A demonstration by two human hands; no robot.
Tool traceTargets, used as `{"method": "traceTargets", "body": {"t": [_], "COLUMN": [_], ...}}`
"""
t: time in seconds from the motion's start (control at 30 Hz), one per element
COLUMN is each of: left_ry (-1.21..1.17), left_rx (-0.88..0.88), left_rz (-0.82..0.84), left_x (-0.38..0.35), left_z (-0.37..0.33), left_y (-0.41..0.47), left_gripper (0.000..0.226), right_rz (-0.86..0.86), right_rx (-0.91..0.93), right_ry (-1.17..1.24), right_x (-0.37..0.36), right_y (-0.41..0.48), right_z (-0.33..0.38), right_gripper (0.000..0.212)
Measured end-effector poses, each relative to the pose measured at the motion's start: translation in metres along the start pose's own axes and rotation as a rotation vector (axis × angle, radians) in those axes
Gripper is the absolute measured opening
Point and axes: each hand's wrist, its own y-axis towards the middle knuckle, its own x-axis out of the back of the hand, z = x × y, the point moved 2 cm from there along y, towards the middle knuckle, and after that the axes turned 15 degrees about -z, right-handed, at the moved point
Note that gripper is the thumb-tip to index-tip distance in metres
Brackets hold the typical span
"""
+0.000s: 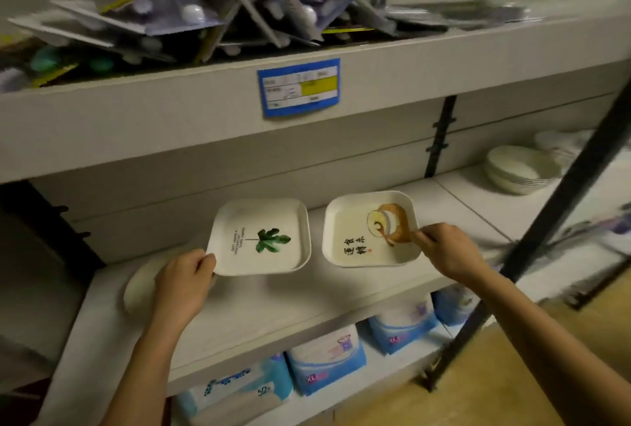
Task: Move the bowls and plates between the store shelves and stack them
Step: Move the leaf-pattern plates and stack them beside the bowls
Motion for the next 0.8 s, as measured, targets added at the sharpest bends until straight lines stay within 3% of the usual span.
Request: {"method": "traceTargets", "body": {"t": [0.8], "left_ry": [-0.194], "left_rx": [-0.305], "left_rz": [0.270], "left_x": [-0.179], "left_z": [-0.311], "left_y": [-0.195], "left_gripper": [0.029], "right_rz": [-0.220], "right_rx": [-0.398], "right_ry": [-0.019], "right_x": [0.230], "right_y": [-0.073], "right_z": [-0.330], "right_gripper": [0.040]}}
